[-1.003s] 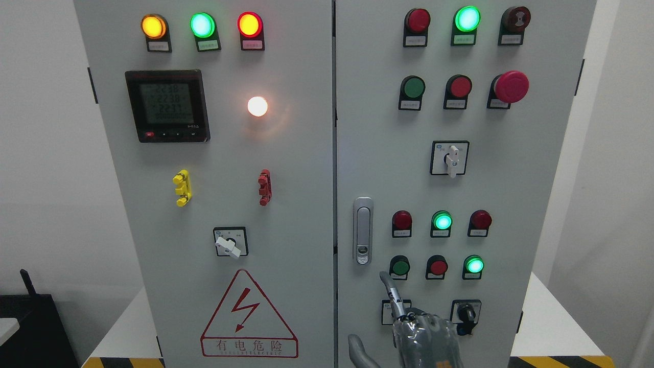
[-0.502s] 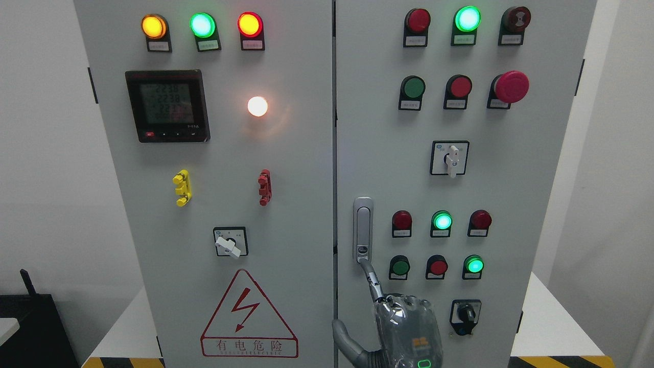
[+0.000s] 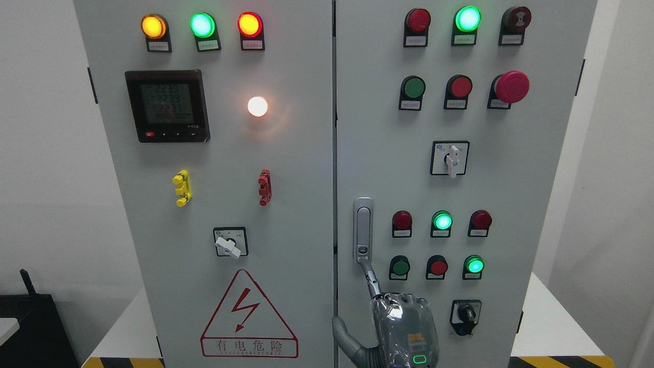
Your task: Release door handle
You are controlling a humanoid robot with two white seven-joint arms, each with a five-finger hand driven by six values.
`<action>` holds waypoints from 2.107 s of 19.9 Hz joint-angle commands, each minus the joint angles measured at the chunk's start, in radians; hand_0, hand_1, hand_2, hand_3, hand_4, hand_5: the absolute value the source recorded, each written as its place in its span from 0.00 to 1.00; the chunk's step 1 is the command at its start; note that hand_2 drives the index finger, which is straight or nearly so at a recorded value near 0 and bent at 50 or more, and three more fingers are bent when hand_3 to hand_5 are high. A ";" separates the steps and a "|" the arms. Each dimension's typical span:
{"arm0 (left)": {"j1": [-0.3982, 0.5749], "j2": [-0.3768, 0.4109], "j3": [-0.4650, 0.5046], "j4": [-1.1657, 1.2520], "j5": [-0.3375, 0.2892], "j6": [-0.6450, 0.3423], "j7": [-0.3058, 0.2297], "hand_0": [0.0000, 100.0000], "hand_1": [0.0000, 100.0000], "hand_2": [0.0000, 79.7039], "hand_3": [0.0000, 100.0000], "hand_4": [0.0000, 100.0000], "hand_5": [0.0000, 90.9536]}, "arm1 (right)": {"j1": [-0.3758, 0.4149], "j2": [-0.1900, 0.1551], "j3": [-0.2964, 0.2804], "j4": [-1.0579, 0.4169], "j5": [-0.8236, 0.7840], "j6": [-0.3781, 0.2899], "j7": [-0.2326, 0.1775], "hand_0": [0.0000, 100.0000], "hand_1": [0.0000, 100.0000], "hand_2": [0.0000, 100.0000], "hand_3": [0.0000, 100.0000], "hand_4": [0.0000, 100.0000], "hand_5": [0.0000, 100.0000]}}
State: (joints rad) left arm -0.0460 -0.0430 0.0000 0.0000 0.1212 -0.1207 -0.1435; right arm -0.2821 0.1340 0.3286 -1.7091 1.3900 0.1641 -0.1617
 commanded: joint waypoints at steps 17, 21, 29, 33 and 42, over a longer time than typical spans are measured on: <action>0.000 0.000 0.011 0.017 0.000 0.000 0.001 0.12 0.39 0.00 0.00 0.00 0.00 | -0.011 0.001 0.001 0.017 0.001 0.035 0.040 0.27 0.25 0.00 1.00 1.00 1.00; 0.000 0.002 0.011 0.017 0.000 0.000 0.001 0.12 0.39 0.00 0.00 0.00 0.00 | -0.005 0.001 0.001 0.016 0.001 0.035 0.040 0.27 0.25 0.00 1.00 1.00 1.00; 0.000 0.000 0.011 0.017 0.000 0.000 0.001 0.12 0.39 0.00 0.00 0.00 0.00 | 0.001 0.001 0.003 0.016 -0.002 0.035 0.054 0.27 0.25 0.00 1.00 1.00 1.00; 0.000 0.000 0.011 0.017 0.000 -0.002 0.001 0.12 0.39 0.00 0.00 0.00 0.00 | -0.003 0.001 -0.002 0.000 -0.002 0.034 0.050 0.27 0.25 0.00 1.00 1.00 1.00; 0.000 0.000 0.011 0.017 0.000 0.000 0.001 0.12 0.39 0.00 0.00 0.00 0.00 | 0.001 -0.001 0.000 -0.046 -0.003 0.029 0.047 0.28 0.25 0.00 1.00 1.00 1.00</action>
State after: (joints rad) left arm -0.0459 -0.0430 0.0000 0.0000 0.1212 -0.1214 -0.1435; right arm -0.2835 0.1350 0.3282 -1.7178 1.3871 0.1989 -0.1025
